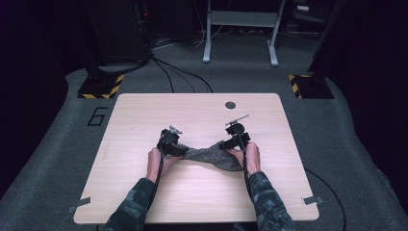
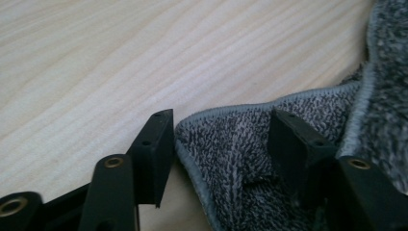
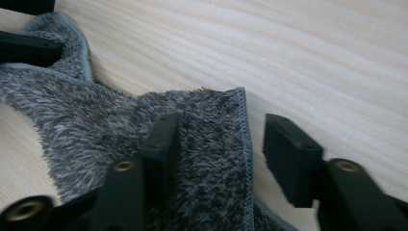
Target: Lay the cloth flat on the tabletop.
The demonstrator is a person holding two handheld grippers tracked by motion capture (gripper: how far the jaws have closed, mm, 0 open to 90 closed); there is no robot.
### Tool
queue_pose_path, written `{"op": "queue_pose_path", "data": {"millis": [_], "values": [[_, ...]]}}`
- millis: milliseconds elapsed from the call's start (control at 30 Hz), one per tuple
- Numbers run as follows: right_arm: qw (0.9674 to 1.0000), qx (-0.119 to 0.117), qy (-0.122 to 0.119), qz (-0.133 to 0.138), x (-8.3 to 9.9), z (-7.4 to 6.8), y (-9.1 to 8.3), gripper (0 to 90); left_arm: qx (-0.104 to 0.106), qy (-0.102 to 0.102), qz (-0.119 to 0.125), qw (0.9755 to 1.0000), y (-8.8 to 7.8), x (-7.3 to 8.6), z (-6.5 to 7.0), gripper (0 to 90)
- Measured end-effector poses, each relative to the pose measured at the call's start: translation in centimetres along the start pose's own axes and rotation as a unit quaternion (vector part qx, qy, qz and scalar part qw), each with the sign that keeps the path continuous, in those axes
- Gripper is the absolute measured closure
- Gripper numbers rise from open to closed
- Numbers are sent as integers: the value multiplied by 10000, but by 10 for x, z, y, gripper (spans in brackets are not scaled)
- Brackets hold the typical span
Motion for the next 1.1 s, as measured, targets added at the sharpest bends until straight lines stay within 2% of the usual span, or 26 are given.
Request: {"op": "queue_pose_path", "data": {"millis": [33,67,100,133,200,267,333,367,467,500,533,567,600,633,667,700,767,800,833,867,900,1000,1033,1100], "values": [[10000,0,0,0,0,0,0,519,0,0,0,10000,0,0,0,444],[10000,-4,55,-61,1,0,3,588,-12,41,-3,10000,0,0,0,444],[10000,-2,30,-71,0,0,4,647,19,74,5,10000,-1,0,2,481],[9999,-48,16,-122,1,-2,6,771,17,98,-5,10000,-1,0,3,575],[9999,-23,-31,-153,3,-4,7,828,71,245,-9,9997,-2,0,9,660],[9999,25,-58,-132,2,-5,6,853,154,274,12,9995,-2,1,12,738],[9999,47,-86,-80,1,-5,5,859,182,253,28,9995,-2,1,13,759],[9997,163,-161,54,-2,-5,-1,865,229,259,80,9994,-2,2,13,800],[9994,236,-155,193,-4,-6,-9,867,230,223,105,9994,-2,2,13,815],[9974,383,-324,519,-9,-3,-23,867,207,209,115,9995,-2,2,13,821],[9974,383,-324,519,-9,-3,-23,867,161,207,118,9996,-2,2,12,821],[9959,374,-368,742,-12,-5,-36,867,98,116,176,9997,-1,1,11,822],[9959,374,-368,742,-12,-5,-36,867,98,116,176,9997,-1,1,11,822],[9950,390,-394,826,-11,-7,-43,867,74,123,170,9998,-2,2,9,822],[9931,330,-481,1016,-8,-14,-57,865,64,110,160,9998,-2,2,8,822],[9931,330,-481,1016,-8,-14,-57,865,32,99,187,9998,-2,2,7,822],[9906,271,-597,1205,-2,-22,-70,863,16,64,197,9998,-2,2,6,822],[9888,223,-743,1276,7,-30,-77,861,-42,77,212,9997,-1,1,5,821],[9888,223,-743,1276,7,-30,-77,861,-42,77,212,9997,-1,1,5,821],[9877,193,-809,1326,18,-36,-80,859,-50,72,212,9997,-2,1,4,821],[9877,193,-809,1326,18,-36,-80,859,-76,76,215,9997,-2,1,3,821],[9871,139,-876,1332,37,-40,-79,859,-117,-7,236,9997,-1,2,-1,819],[9869,142,-891,1335,48,-38,-77,861,-168,-45,252,9995,-1,2,-3,818],[9869,118,-870,1354,53,-38,-77,861,-176,-63,221,9996,-2,3,-4,819]]}}
Point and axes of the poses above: each handheld gripper's, and its own axes: y roughly forward along the jaws, x roughly out of its underside, z roughly to its right, the point moved 9 cm from there along y, roughly forward along the jaws, and after that the axes turned 10 degrees about -z, right-handed, at the moved point
